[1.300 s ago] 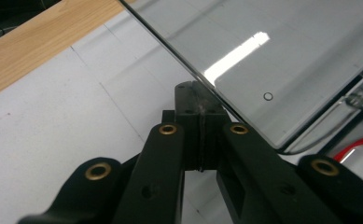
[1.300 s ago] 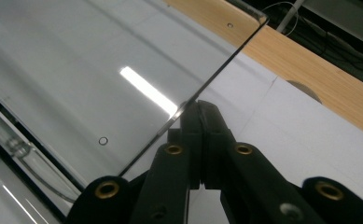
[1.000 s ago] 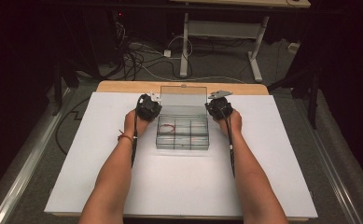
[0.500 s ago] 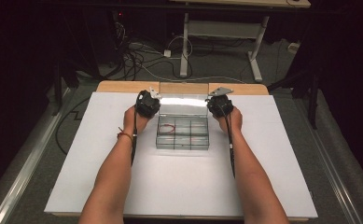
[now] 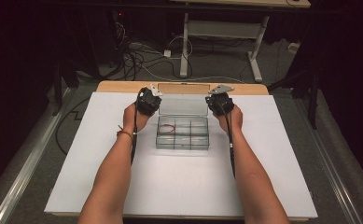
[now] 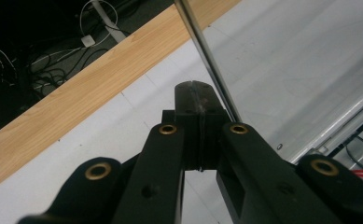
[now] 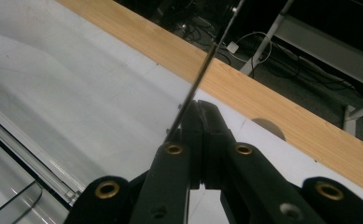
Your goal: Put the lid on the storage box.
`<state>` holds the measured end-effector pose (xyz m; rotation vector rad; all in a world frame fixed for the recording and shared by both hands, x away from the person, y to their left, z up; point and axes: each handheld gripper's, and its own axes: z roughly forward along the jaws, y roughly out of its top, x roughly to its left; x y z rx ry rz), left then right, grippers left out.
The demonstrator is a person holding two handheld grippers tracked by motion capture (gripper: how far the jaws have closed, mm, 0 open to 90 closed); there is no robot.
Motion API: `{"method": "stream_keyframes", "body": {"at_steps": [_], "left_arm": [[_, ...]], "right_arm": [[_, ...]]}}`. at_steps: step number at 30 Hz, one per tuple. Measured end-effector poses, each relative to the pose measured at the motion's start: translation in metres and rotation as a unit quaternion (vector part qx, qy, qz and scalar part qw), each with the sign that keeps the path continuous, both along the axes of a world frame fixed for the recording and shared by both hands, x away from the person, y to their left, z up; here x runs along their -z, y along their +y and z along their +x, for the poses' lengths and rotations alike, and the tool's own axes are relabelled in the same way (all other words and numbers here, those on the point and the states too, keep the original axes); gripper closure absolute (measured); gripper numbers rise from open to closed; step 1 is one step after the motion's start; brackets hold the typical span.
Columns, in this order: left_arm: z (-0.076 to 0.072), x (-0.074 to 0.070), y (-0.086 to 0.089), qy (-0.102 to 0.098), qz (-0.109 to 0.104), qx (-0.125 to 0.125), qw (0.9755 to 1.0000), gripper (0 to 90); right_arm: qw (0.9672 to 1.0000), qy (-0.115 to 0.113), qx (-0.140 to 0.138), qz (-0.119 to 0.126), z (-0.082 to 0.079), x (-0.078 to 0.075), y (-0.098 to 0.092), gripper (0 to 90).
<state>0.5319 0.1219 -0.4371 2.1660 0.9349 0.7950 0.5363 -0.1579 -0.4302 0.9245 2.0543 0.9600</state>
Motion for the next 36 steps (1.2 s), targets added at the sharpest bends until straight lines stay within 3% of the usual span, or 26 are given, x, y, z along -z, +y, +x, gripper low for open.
{"method": "stream_keyframes", "body": {"at_steps": [36], "left_arm": [[-0.006,-0.016,-0.002,-0.018,0.004,-0.017,0.9997,87.5]], "right_arm": [[0.9995,-0.025,0.020,0.005,-0.007,-0.014,0.003,90.0]]}}
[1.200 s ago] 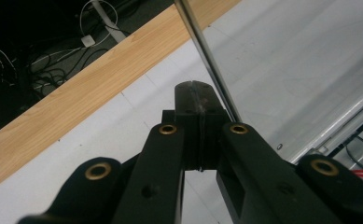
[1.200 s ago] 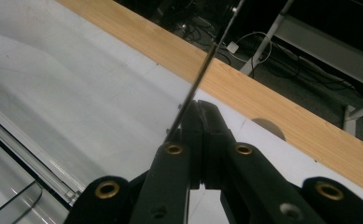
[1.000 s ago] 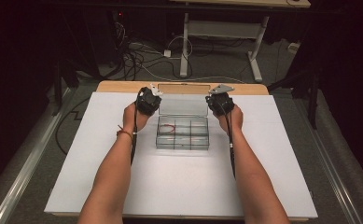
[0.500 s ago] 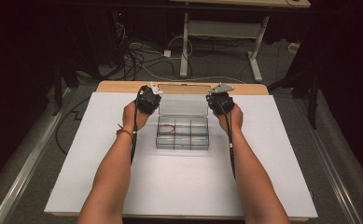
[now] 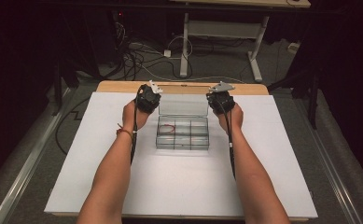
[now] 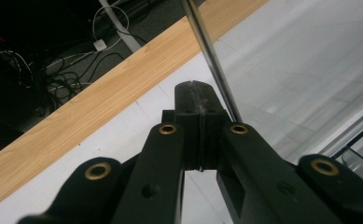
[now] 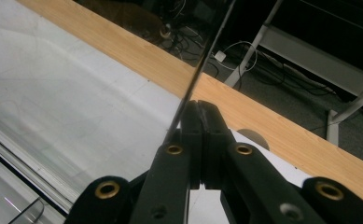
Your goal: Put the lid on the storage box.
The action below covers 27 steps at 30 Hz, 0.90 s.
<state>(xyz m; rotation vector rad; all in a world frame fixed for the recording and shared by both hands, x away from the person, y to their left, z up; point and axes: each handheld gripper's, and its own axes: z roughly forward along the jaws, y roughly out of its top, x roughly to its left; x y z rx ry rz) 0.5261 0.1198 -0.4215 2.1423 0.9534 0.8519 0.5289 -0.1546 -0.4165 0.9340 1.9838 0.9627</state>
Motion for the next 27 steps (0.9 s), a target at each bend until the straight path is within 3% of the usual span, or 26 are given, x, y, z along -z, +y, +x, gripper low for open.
{"method": "stream_keyframes", "body": {"at_steps": [27], "left_arm": [[-0.011,-0.015,0.002,-0.017,-0.010,-0.005,0.9998,87.5]], "right_arm": [[0.9998,-0.017,0.011,0.007,-0.011,-0.013,0.002,90.0]]}}
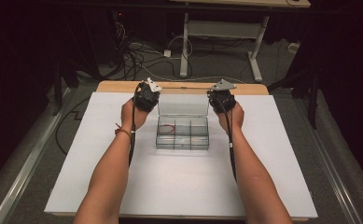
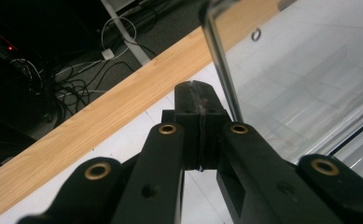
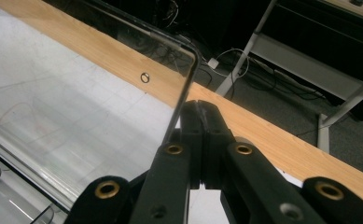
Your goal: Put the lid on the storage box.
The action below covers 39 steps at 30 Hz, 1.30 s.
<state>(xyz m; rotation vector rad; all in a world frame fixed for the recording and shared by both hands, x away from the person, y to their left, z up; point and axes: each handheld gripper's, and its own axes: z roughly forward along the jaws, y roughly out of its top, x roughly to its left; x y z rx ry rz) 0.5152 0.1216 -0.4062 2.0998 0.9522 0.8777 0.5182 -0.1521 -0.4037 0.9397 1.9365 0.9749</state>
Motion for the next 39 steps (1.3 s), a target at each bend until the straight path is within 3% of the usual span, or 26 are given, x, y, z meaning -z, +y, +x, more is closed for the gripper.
{"method": "stream_keyframes", "body": {"at_steps": [18,39], "left_arm": [[-0.007,0.001,0.002,-0.003,-0.013,0.000,0.9999,87.5],[-0.019,0.002,0.002,-0.012,-0.008,0.000,0.9999,87.5]], "right_arm": [[1.0000,-0.005,-0.003,0.007,-0.009,0.001,-0.001,90.0],[0.9999,-0.012,-0.003,0.010,-0.019,0.003,-0.001,90.0]]}}
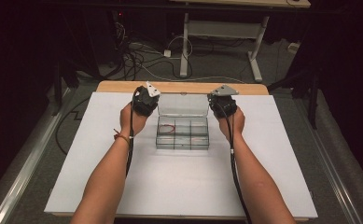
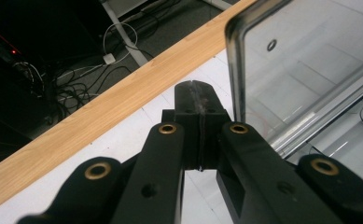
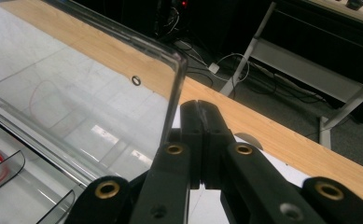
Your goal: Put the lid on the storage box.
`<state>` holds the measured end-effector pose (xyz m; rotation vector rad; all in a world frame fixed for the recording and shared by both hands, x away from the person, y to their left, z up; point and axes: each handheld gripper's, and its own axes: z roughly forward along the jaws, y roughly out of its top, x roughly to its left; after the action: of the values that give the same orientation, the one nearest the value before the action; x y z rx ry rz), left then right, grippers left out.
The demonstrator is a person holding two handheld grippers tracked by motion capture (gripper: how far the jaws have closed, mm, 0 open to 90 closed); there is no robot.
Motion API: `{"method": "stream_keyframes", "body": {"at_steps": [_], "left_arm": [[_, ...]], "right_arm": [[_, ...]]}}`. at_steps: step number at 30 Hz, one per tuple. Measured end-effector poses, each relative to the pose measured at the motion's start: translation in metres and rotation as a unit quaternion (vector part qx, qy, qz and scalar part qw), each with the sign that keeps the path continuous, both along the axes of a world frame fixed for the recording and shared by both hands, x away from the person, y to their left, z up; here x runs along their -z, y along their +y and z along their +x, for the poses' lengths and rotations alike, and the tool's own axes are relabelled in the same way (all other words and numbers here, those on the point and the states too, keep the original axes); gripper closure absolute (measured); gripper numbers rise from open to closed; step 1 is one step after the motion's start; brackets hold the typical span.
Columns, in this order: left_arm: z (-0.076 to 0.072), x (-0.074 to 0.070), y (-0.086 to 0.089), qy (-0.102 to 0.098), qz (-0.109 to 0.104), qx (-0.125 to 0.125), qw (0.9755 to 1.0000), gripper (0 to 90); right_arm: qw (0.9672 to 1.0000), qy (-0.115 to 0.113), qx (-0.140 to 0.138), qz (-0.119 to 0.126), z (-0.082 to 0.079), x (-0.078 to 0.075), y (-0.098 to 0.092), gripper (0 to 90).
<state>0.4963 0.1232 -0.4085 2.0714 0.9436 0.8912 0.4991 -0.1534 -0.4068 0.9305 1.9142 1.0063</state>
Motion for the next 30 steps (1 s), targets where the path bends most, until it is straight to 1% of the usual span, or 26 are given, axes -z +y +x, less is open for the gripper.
{"method": "stream_keyframes", "body": {"at_steps": [3,10,13,16,20,22,26,30], "left_arm": [[-0.001,0.001,0.000,0.000,-0.005,-0.001,1.0000,87.5],[-0.004,0.001,0.000,-0.003,-0.004,-0.001,1.0000,87.5],[-0.006,0.002,0.000,-0.008,0.004,-0.001,1.0000,87.5],[-0.007,0.003,0.000,-0.011,-0.001,-0.002,0.9999,87.5],[-0.010,0.004,0.001,-0.013,-0.002,0.000,0.9999,87.4],[-0.011,0.005,0.001,-0.015,-0.012,-0.002,0.9998,87.5],[-0.014,0.006,0.000,-0.021,-0.006,-0.005,0.9997,87.5],[-0.017,0.008,0.000,-0.024,-0.009,-0.008,0.9996,87.5]], "right_arm": [[1.0000,0.001,-0.001,0.000,-0.001,0.000,0.000,90.0],[1.0000,-0.004,-0.001,0.001,-0.005,0.002,0.000,90.0],[1.0000,-0.006,-0.001,0.000,-0.007,0.002,0.000,90.0],[1.0000,-0.008,-0.003,-0.002,-0.008,0.002,-0.001,90.0],[1.0000,-0.006,-0.005,0.005,-0.010,0.003,-0.001,90.0],[1.0000,-0.002,-0.005,0.008,-0.011,0.003,-0.002,90.0],[0.9999,-0.001,-0.007,0.010,-0.012,0.004,-0.002,90.0],[0.9999,-0.008,-0.006,0.011,-0.015,0.006,-0.002,90.0]]}}
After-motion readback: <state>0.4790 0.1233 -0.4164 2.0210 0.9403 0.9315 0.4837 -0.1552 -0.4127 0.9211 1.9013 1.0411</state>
